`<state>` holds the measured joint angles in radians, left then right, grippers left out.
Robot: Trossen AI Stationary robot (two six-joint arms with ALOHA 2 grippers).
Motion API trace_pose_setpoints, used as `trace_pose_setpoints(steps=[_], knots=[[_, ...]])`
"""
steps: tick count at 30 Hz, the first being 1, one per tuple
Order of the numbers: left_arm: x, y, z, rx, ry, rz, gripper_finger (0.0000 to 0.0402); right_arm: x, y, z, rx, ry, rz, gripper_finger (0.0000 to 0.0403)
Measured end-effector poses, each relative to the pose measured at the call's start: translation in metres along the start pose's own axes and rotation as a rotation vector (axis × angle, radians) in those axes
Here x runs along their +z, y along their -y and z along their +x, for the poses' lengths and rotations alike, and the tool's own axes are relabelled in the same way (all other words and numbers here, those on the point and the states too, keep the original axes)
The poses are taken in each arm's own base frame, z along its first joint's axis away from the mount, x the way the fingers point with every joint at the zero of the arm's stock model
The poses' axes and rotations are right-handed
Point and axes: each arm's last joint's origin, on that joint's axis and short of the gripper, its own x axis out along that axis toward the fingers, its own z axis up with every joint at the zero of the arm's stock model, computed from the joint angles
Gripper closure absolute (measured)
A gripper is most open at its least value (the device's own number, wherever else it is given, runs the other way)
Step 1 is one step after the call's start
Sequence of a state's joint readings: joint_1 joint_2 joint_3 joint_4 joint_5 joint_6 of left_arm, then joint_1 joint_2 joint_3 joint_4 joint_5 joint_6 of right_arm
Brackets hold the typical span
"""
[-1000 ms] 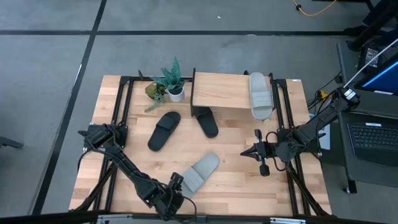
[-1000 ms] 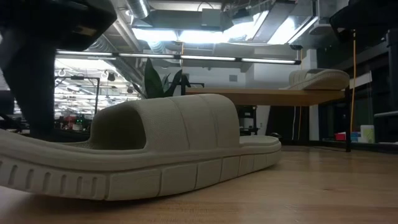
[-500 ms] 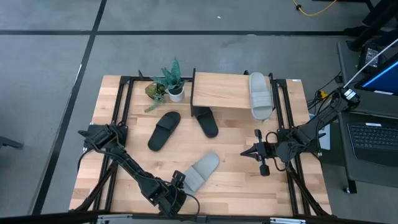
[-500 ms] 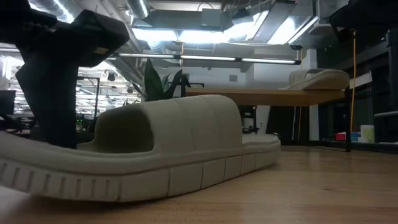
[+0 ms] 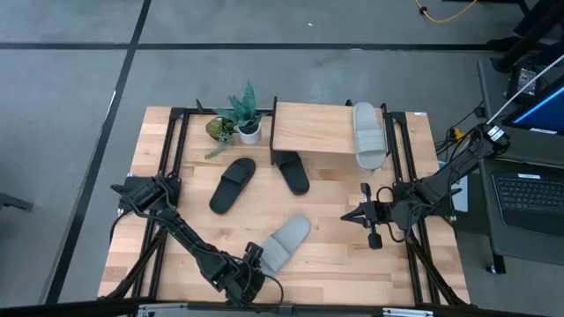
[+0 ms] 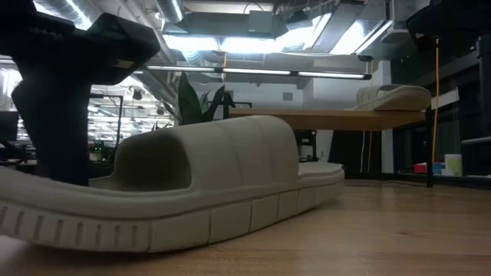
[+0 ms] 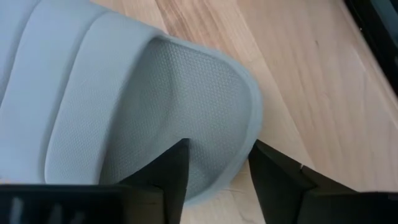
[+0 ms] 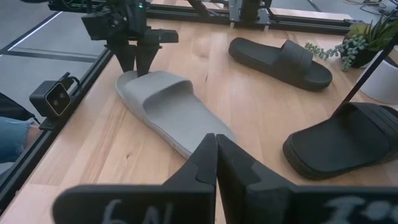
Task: Pick and place slides into the shelf
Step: Put the gray slipper on the shelf
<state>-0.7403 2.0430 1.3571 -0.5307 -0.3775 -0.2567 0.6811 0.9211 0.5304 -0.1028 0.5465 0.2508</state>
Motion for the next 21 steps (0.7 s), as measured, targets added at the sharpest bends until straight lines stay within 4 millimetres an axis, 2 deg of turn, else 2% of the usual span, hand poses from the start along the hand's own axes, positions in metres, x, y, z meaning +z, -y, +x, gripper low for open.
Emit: trace_pose_setpoints(steps=[11, 21], knots=[[0.0026, -0.0001, -0.0007, 0.009, 0.025, -0.082, 0.0384, 0.0, 0.0, 0.0, 0.0, 0.0, -0.001, 0.0397], [0.003, -0.0011, -0.003, 0.131, 0.056, -0.103, 0.0388, 0.0, 0.0, 0.0, 0.0, 0.0, 0.0, 0.0397]])
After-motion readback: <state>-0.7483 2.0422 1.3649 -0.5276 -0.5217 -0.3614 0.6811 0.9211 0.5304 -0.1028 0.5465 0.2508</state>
